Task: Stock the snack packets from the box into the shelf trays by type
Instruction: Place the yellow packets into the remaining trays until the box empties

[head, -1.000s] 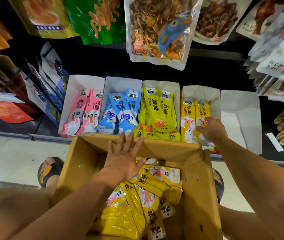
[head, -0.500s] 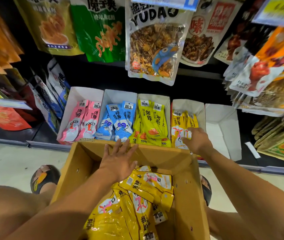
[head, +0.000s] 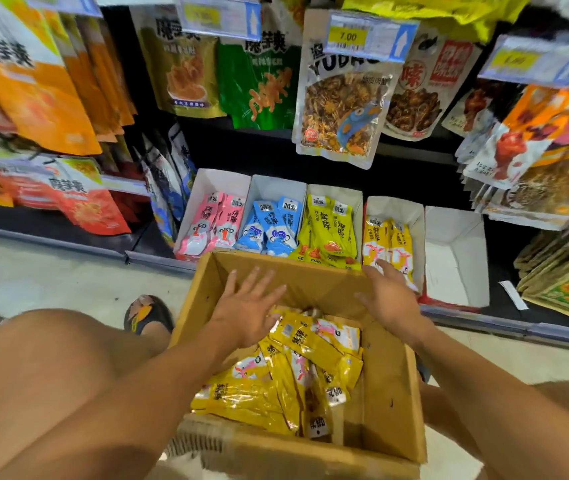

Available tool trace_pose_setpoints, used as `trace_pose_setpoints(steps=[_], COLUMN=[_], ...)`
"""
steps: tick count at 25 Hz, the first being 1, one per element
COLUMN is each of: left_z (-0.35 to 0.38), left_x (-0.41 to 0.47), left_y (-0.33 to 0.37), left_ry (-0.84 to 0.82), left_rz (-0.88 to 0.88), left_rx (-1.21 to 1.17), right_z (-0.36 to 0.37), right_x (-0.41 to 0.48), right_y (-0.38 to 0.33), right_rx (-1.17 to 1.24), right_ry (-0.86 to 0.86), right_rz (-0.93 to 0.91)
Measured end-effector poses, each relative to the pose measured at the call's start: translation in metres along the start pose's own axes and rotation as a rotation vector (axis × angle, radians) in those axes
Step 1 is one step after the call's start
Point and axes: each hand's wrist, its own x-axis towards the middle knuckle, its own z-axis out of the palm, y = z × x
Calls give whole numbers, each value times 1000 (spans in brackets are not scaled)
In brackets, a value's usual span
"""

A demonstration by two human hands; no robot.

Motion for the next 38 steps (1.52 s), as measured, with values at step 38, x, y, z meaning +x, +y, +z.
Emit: trace_pose_setpoints(steps=[38], left_z=[120], left_x=[-109], left_y=[14], left_ry=[-154], left_rz=[-255], left_rx=[-325], right_z=[205], right_x=[-83], right_y=[-55], right_rx=[513], right_ry=[-640], right_rz=[681])
